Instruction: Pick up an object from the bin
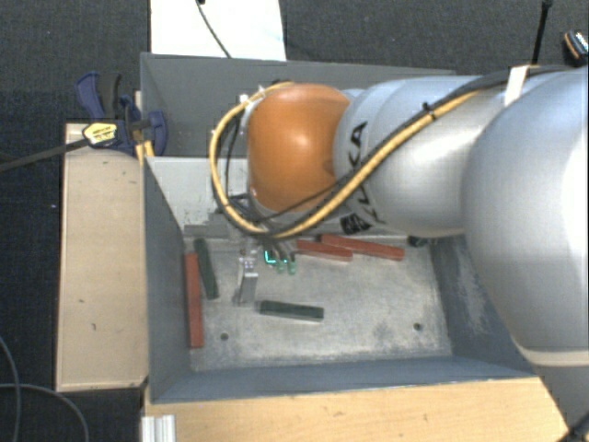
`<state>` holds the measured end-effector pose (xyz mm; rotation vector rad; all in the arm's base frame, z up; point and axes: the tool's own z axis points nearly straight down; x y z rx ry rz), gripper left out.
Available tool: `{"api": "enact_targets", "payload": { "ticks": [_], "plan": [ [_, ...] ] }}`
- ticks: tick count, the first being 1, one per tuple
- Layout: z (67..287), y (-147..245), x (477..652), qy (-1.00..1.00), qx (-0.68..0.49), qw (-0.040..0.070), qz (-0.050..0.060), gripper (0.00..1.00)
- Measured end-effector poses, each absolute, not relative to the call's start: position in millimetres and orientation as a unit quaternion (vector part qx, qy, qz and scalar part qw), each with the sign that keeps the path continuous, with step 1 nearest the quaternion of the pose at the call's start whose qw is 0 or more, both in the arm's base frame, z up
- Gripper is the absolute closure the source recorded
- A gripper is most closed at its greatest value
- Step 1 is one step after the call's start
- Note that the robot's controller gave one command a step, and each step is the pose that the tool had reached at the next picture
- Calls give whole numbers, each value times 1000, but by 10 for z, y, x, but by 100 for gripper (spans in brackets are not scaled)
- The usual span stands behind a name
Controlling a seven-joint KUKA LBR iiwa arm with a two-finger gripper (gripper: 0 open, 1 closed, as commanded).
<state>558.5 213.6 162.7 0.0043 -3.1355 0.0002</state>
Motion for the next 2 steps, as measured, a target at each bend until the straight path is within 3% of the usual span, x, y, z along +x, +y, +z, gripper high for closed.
{"api": "enact_targets", "payload": {
  "ticks": [1,2],
  "plan": [
    [669,1516,5313,-994,-105,3,2,0],
    [700,942,5193,-983,-184,1,1,0]
  ]
}}
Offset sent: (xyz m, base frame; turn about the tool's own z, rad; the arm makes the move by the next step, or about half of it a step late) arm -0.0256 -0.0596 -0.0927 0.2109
